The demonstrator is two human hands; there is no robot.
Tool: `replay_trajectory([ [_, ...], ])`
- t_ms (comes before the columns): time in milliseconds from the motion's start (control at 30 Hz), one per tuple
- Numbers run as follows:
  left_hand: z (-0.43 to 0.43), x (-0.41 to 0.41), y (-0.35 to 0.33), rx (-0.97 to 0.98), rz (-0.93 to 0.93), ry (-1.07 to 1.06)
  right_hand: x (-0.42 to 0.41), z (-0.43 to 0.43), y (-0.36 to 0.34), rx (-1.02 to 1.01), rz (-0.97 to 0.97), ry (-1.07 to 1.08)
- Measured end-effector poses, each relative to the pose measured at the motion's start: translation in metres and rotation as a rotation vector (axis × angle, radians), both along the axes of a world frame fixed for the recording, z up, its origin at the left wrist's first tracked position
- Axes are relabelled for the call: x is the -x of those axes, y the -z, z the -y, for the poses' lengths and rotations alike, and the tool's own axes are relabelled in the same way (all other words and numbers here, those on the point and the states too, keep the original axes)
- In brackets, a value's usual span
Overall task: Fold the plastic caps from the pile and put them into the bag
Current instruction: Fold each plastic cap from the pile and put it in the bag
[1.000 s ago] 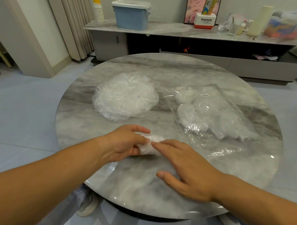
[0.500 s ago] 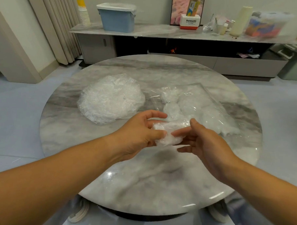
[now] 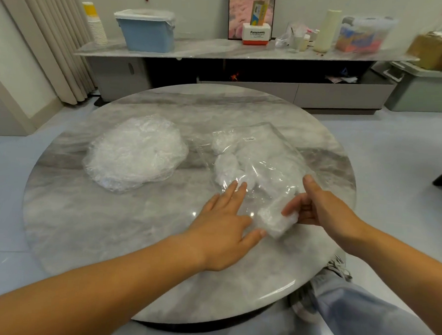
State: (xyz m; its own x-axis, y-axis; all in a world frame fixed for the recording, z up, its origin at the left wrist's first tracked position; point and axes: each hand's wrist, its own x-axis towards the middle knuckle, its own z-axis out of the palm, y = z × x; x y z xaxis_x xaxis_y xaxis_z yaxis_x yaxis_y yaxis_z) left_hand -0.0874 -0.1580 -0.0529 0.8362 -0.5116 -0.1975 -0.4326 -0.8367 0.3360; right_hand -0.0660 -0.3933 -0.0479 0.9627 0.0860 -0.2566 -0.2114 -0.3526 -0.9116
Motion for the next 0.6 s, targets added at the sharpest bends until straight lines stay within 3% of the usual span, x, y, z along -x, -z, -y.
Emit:
replay_trajectory([
  [133, 0.002, 0.0, 0.004, -0.111, 0.022, -0.079, -0.002, 0.0, 0.001, 0.037, -0.026, -0.031],
  [333, 0.003, 0.003, 0.006, 0.01, 0.05, -0.072, -0.009, -0.01, -0.003, 0.013, -0.139, -0.069],
  [600, -0.009, 0.001, 0.007, -0.062, 0.107, 0.036, -0.007, -0.018, -0.006, 0.079, -0.169, -0.096],
])
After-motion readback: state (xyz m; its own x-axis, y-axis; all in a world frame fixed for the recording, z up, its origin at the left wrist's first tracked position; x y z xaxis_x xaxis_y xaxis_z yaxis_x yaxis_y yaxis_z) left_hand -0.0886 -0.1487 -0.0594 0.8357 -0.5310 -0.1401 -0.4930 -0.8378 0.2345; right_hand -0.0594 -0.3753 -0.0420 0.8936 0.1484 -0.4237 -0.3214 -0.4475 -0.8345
